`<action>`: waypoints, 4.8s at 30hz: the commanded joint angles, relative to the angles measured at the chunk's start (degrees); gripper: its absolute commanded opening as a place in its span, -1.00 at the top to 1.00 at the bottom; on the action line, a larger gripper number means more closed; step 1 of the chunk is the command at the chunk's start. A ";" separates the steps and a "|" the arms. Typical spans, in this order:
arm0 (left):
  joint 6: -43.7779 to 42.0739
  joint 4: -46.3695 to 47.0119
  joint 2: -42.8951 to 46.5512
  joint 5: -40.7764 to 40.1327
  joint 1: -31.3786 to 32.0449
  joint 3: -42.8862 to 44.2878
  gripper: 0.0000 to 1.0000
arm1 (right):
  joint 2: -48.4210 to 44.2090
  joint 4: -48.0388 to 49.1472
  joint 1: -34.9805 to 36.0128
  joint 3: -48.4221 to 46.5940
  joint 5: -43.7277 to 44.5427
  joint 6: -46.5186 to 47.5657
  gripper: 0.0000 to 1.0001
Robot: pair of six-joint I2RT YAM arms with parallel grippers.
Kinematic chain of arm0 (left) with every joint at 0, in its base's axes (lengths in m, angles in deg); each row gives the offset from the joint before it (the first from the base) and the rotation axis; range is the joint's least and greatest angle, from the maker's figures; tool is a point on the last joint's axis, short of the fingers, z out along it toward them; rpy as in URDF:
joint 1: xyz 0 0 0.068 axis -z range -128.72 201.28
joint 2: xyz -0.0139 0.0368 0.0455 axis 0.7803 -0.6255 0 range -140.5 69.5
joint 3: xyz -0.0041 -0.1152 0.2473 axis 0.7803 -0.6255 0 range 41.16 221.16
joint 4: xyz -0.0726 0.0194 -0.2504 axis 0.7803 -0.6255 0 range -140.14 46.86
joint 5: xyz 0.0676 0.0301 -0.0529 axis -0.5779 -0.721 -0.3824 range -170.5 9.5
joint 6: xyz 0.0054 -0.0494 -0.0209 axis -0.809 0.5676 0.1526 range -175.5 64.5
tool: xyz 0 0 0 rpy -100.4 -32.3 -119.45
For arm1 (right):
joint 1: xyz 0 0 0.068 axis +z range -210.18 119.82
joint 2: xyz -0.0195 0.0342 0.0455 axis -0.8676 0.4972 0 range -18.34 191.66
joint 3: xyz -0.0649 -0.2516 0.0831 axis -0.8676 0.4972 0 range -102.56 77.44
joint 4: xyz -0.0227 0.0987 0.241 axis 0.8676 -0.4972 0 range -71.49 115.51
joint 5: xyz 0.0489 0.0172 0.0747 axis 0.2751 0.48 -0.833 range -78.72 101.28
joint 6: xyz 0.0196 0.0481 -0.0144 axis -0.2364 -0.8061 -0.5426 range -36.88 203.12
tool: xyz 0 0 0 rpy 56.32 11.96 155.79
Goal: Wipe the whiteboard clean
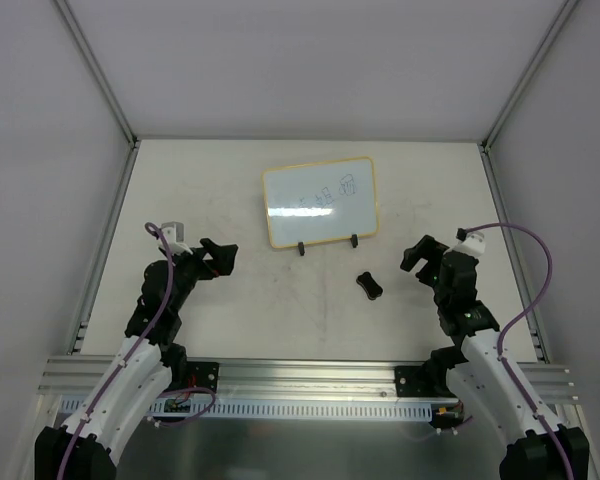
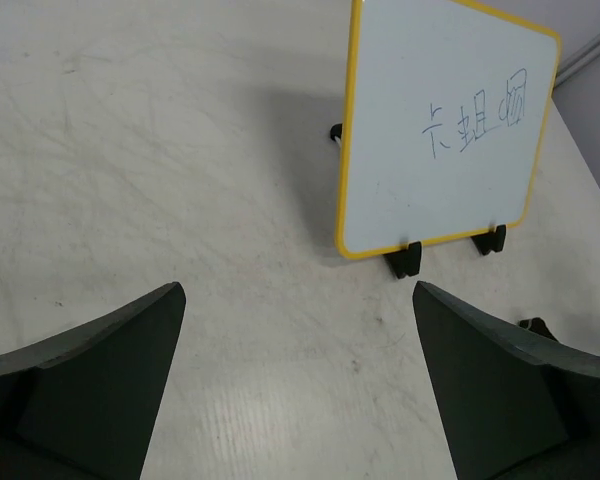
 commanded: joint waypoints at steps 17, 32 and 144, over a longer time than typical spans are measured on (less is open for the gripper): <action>-1.36 3.02 -5.20 4.40 -0.11 2.15 -0.98 | 2.20 3.41 0.14 0.42 2.96 -2.05 -0.98; 1.97 25.59 -25.93 20.24 -0.20 5.05 -0.98 | 13.98 -3.00 8.74 -10.74 -9.34 10.35 -0.97; 19.29 60.33 -95.56 68.31 -6.97 52.87 -0.12 | 36.49 -16.45 25.54 -24.36 -4.07 11.23 0.63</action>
